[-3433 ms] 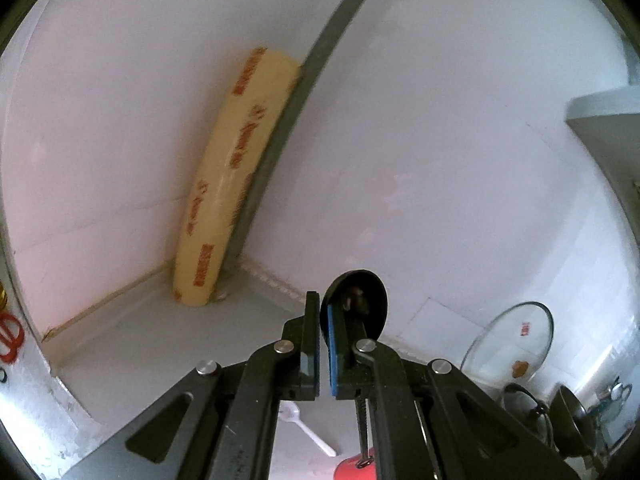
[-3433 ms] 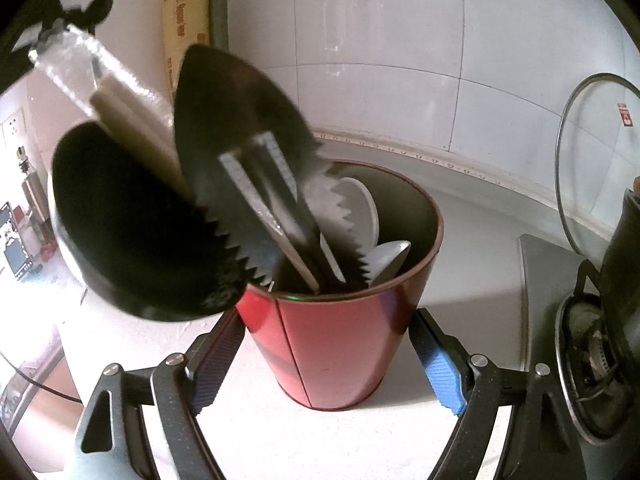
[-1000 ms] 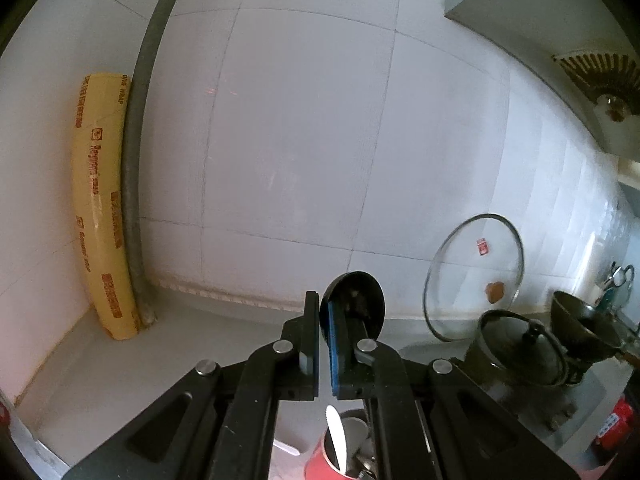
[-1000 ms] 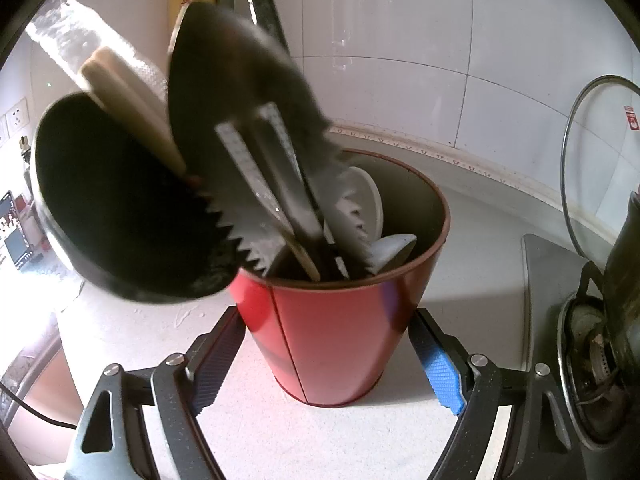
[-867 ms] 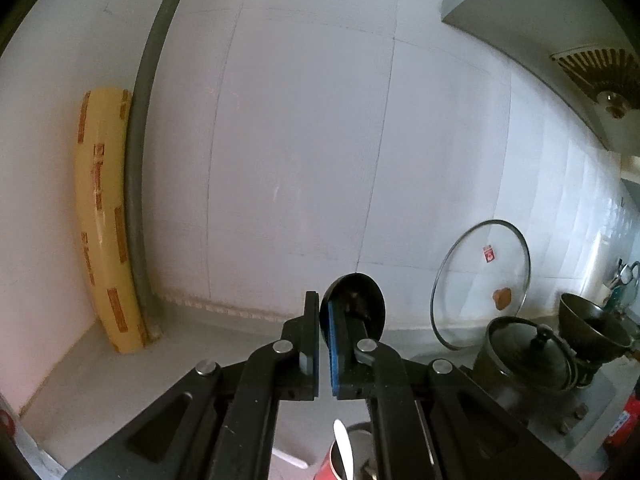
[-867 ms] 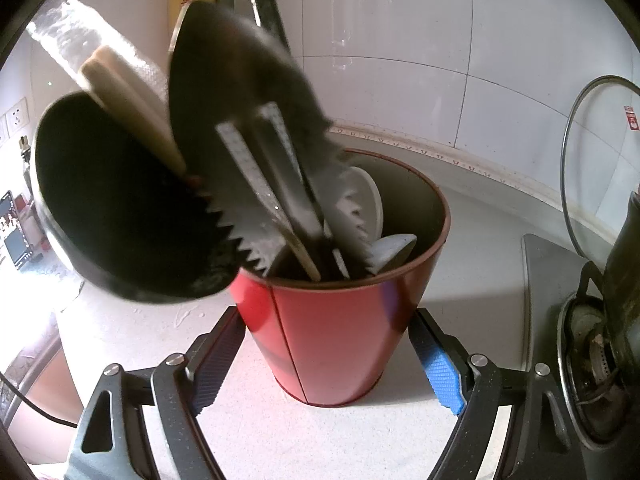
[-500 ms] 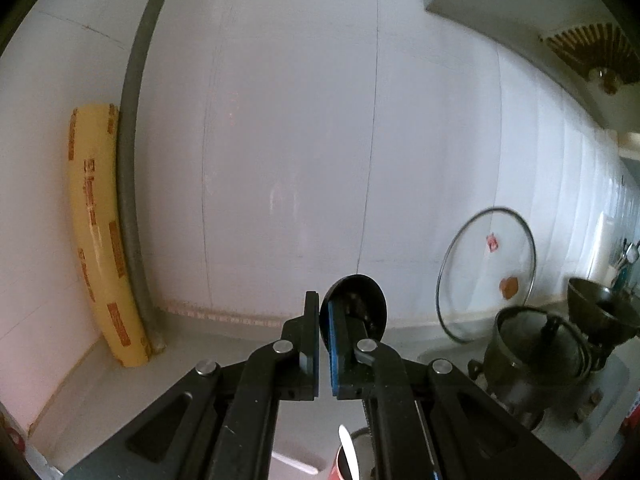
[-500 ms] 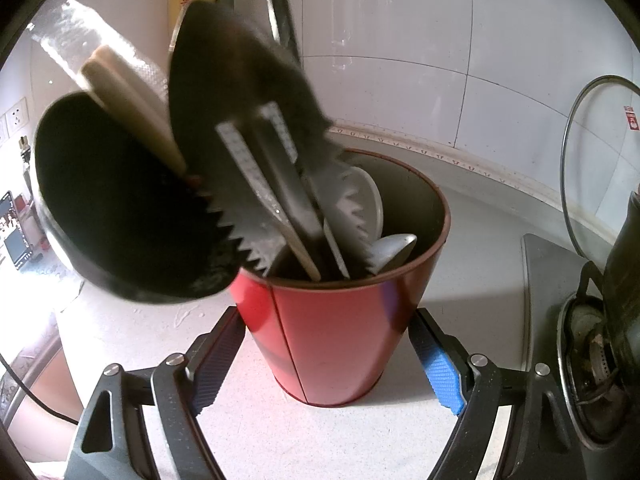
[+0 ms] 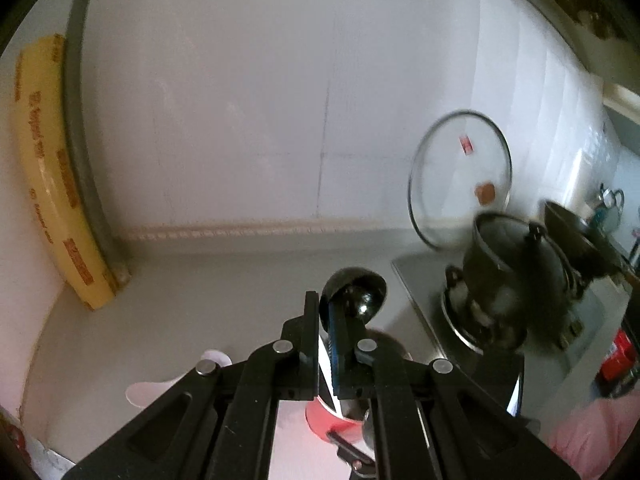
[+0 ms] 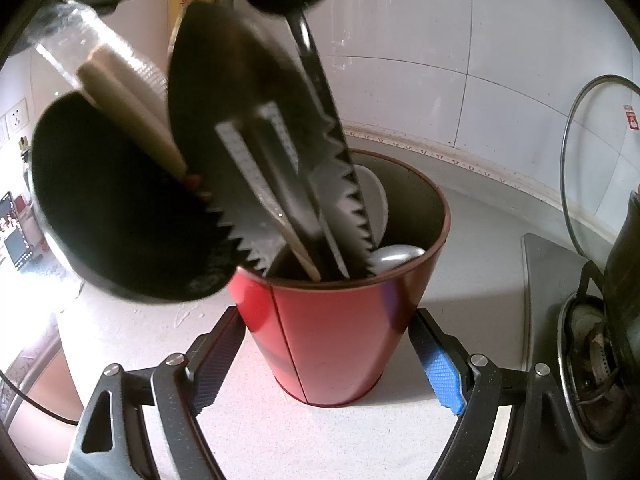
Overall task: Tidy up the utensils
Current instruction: 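Lower the black spoon into the red pot and open the left tool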
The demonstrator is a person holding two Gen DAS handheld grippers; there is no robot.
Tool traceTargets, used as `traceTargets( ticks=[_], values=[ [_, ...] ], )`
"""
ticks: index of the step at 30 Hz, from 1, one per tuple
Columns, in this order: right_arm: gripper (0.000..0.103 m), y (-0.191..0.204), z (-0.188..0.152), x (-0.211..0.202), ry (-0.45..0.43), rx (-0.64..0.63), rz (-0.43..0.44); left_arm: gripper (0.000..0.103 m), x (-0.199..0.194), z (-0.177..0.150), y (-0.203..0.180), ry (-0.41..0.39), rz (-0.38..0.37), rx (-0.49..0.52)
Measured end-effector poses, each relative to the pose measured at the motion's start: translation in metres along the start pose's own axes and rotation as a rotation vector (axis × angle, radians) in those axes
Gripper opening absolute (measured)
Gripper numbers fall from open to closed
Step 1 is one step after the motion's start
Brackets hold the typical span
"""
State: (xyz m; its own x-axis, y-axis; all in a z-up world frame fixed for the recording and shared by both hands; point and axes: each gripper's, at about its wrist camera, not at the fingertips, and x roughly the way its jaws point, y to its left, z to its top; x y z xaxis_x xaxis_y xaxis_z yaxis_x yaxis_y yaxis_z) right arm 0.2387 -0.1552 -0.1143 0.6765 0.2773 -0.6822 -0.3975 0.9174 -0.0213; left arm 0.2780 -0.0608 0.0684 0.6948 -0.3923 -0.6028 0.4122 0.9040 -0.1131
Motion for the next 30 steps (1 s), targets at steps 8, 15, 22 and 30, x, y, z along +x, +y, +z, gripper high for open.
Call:
traceTargets(
  ticks=[8,15,22,30],
  values=[
    [0.086,0.000,0.000,-0.001,0.001,-0.001,0.001,0.005,0.010,-0.010,0.000,0.084,0.004,0.005],
    [0.086,0.001,0.001,-0.001,0.001,-0.002,-0.001,0.005,0.002,-0.006,0.002,0.070,0.006,0.004],
    [0.086,0.004,0.002,-0.003,-0.001,-0.003,-0.003,0.037,-0.024,-0.001,0.018,0.005,0.034,-0.043],
    [0.086,0.005,0.001,-0.005,-0.005,-0.005,-0.004,0.061,-0.043,0.000,0.045,-0.046,0.107,-0.117]
  ],
)
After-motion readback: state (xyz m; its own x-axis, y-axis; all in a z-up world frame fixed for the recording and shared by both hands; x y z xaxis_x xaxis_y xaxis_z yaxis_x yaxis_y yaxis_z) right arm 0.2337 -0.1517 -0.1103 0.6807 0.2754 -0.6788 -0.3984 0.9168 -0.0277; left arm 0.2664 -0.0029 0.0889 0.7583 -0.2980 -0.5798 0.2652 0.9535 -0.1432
